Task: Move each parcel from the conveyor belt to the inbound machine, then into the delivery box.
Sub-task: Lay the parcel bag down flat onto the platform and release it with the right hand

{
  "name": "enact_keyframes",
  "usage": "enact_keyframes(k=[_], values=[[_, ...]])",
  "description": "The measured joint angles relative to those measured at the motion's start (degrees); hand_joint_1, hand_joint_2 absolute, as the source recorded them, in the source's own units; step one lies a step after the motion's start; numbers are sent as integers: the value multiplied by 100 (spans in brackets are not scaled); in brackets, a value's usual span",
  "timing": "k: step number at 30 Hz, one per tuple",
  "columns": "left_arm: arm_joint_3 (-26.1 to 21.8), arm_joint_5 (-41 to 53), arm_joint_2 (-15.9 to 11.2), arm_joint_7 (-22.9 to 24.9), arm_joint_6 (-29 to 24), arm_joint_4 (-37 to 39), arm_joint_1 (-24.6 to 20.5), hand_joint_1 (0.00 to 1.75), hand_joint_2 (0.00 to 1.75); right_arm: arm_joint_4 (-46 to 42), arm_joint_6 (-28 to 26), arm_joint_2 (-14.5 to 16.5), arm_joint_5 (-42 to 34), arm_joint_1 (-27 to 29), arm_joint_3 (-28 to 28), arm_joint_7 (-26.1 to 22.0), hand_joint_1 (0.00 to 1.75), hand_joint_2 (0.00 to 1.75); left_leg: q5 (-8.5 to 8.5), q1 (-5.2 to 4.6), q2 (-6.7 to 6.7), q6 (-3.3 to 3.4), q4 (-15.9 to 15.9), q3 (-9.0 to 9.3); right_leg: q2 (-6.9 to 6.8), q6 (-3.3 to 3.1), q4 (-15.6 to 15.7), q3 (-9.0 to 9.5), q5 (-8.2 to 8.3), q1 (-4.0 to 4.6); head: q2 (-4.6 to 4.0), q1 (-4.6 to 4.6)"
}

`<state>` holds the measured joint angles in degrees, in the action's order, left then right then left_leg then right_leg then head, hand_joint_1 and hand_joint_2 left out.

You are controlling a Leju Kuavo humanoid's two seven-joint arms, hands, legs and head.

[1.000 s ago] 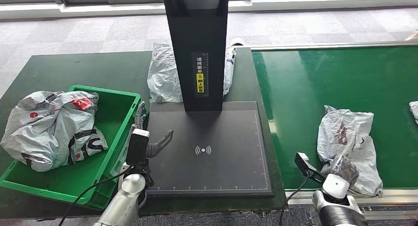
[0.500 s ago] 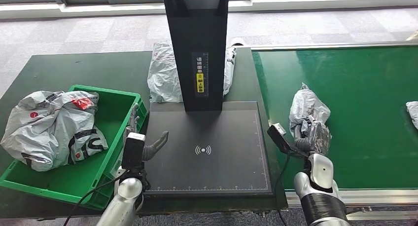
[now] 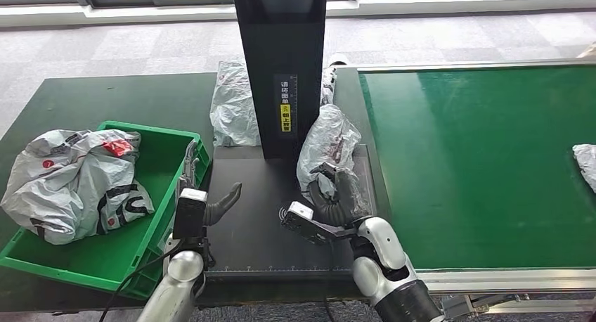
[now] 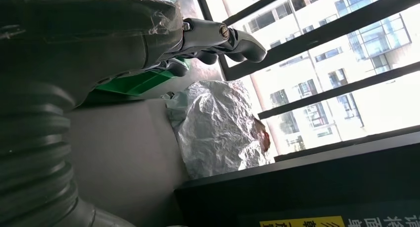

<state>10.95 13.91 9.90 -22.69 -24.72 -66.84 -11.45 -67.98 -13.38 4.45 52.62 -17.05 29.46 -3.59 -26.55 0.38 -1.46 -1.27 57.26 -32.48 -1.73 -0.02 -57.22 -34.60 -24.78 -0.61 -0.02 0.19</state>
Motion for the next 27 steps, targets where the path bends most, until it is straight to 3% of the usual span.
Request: enact_keyframes(k=[4, 5, 8, 9, 13, 23, 27], values=[[0, -5, -1, -8, 0, 26, -54, 0, 175, 0, 63, -39, -127, -8, 352, -92, 171, 175, 0, -1, 4, 0, 1, 0, -2, 1, 2, 1, 1, -1, 2, 0], [0, -10, -1, -17, 1, 37, -63, 0, 175, 0, 129, -51, -175, -20, 403, -92, 140, 175, 0, -1, 4, 0, 1, 0, -3, 1, 2, 2, 1, -1, 2, 0], [11, -52, -6, -86, 45, 72, -100, 0, 175, 11, 605, -84, -482, -70, 565, -111, 12, 175, 0, -1, 1, 0, 1, 1, 1, 1, 2, 2, 1, 1, 2, -1], [26, -69, -10, -114, 77, 84, -124, 0, 175, 26, 859, -87, -602, -83, 624, -101, 0, 175, 0, -1, 1, 0, 1, 1, 1, 1, 2, 1, 1, 2, 2, -1], [114, -102, -24, -182, 167, 156, -264, 0, 175, 258, 1611, -109, -793, -145, 897, 7, 0, 175, 0, -1, 7, 0, 1, 0, -3, 1, 1, 2, 1, 4, 1, -2], [138, -163, -70, -216, 63, 231, -335, 0, 175, 745, 1430, -171, -848, -351, 1059, -5, 0, 175, 0, -1, 5, 0, 1, 0, -2, 1, 1, 2, 1, 3, 1, 0], [137, -209, -98, -257, 0, 195, -314, 0, 175, 723, 1122, -193, -922, -356, 1059, 30, 0, 175, 0, -1, 4, 0, 1, 0, -1, 1, 1, 1, 1, 3, 1, 1]])
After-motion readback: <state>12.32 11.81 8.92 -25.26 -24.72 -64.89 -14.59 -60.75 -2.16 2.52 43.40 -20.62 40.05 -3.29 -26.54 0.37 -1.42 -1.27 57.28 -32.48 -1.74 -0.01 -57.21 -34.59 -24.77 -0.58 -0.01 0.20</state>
